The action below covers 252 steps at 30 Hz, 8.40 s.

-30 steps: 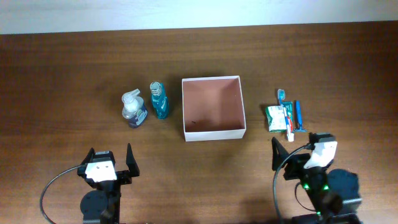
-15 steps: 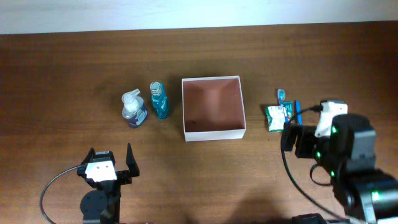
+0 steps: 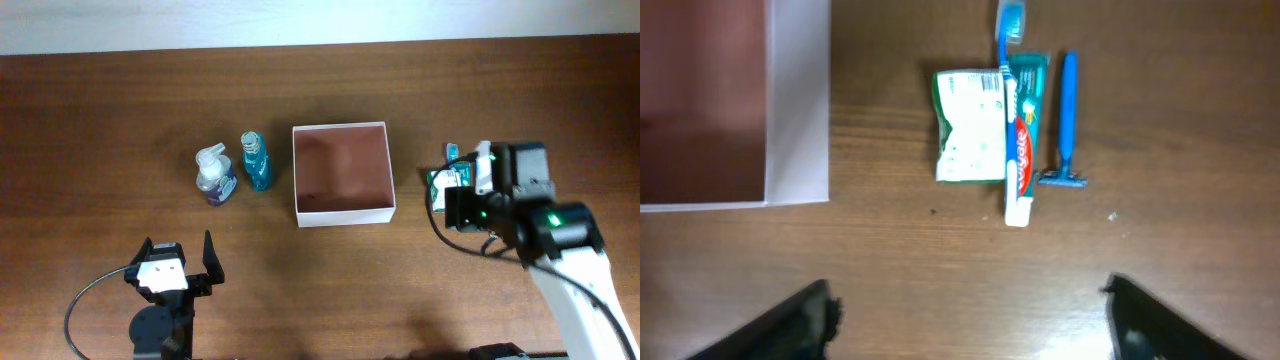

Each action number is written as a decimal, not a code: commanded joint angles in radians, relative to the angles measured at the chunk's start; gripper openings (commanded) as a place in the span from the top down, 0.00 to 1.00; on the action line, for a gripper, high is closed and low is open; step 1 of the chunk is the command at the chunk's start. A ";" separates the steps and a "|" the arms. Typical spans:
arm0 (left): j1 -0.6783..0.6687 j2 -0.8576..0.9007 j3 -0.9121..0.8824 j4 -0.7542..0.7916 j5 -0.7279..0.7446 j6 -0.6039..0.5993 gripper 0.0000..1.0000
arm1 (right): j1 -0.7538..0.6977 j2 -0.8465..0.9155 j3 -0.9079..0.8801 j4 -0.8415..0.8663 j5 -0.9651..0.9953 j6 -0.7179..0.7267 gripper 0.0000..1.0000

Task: Pack container
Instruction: 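Move the right gripper over the green Dettol soap bar, then lower the right gripper and grasp the green Dettol soap bar, then lift the soap bar and carry it left over the pink box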

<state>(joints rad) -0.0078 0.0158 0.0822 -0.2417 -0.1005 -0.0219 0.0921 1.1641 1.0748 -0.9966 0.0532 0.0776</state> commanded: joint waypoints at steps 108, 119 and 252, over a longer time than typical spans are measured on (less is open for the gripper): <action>0.005 -0.005 -0.009 0.006 0.018 0.016 0.01 | -0.039 0.629 0.044 0.365 -0.080 -0.096 0.14; 0.005 -0.005 -0.009 0.006 0.018 0.016 0.01 | -0.039 0.629 -0.015 0.422 -0.110 -0.096 0.14; 0.005 -0.005 -0.009 0.006 0.018 0.016 0.01 | 0.380 1.068 0.630 0.148 0.050 0.324 0.64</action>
<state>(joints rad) -0.0078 0.0158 0.0822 -0.2417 -0.1005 -0.0219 0.4747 2.2227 1.7027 -0.8474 0.0864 0.3927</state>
